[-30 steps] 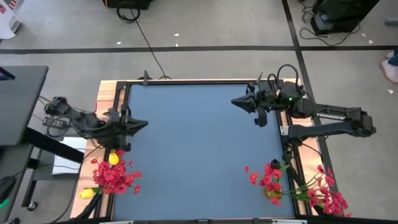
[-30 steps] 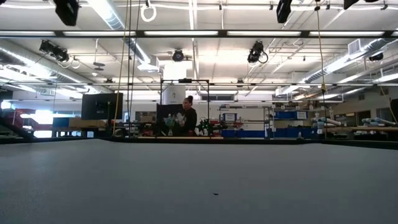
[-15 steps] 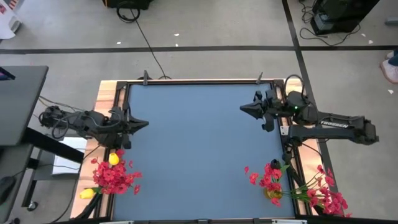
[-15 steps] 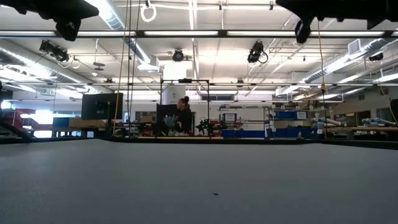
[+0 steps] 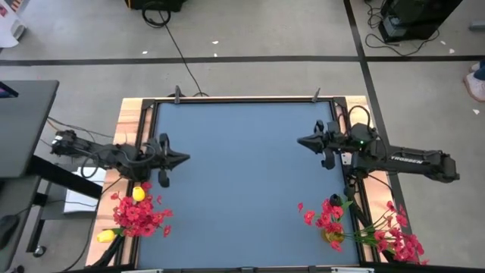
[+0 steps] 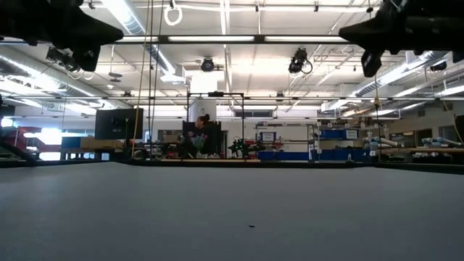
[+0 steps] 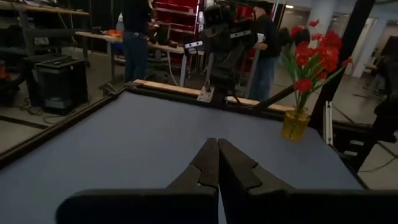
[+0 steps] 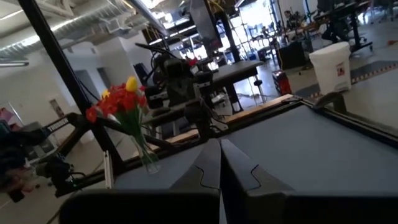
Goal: Sort flowers into vase by color
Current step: Return to Home Position
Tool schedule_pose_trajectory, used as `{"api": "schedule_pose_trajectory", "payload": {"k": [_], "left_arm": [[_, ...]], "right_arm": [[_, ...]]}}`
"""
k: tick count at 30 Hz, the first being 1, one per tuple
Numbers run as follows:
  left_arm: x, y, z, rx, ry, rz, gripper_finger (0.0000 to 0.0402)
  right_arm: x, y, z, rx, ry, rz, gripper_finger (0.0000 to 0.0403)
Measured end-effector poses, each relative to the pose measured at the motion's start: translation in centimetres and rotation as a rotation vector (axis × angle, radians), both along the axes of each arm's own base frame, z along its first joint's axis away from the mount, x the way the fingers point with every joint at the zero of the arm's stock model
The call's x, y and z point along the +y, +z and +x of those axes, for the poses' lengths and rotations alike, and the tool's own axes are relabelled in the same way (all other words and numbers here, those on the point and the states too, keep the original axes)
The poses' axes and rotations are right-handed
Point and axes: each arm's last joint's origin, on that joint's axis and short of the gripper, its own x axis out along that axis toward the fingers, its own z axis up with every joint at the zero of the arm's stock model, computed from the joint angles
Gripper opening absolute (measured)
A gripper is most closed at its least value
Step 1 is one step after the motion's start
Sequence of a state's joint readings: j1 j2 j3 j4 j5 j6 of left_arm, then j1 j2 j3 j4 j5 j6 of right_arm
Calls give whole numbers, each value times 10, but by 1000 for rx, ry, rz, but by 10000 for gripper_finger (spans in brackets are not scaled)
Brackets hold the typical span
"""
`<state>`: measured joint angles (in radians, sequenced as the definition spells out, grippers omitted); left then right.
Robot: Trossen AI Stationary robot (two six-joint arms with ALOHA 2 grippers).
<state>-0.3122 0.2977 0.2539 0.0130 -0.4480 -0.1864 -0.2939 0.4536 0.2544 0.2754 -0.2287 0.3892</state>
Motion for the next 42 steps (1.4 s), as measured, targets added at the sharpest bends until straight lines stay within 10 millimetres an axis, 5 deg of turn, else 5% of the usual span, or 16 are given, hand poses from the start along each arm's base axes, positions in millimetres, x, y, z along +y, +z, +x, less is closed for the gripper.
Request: {"api": "schedule_pose_trajectory", "payload": {"k": [17, 25, 42], "left_arm": [[7, -4, -18, -44, 58, 103, 4], [5, -29, -12, -83, 28, 69, 4], [6, -50, -16, -39, 12, 108, 4]], "right_arm": [[7, -51, -23, -47, -7, -47, 5], [7, -63, -24, 15, -22, -46, 5], [9, -61, -29, -12, 0, -165, 1]]}}
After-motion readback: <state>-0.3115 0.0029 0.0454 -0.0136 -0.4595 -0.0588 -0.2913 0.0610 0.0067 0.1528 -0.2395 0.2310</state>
